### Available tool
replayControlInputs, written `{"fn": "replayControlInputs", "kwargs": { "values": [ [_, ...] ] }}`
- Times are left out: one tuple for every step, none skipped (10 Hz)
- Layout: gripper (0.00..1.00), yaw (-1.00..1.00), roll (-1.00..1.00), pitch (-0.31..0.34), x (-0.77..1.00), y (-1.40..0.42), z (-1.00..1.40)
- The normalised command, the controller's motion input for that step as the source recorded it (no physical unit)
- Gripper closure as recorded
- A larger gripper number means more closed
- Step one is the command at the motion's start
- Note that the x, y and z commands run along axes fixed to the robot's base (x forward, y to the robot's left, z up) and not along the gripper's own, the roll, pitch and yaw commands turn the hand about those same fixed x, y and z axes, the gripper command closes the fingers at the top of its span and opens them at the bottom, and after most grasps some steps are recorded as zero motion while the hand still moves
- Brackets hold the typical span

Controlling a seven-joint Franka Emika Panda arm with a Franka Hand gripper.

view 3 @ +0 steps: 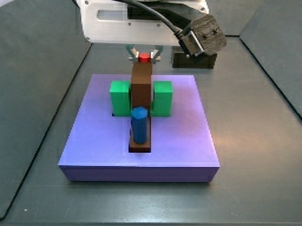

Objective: Pick up the red object. Move up. Move to above the board. Insert the red object.
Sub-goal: Insert the red object.

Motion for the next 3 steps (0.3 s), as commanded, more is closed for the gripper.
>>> {"fn": "replayControlInputs", "kwargs": {
  "values": [
    [1.0,0.0,0.03,-0.056,0.02,-0.07,-0.44],
    [1.0,0.0,0.0,-0.01,0.0,0.0,0.0],
    [1.0,0.0,0.0,0.0,0.0,0.0,0.0]
  ]
}}
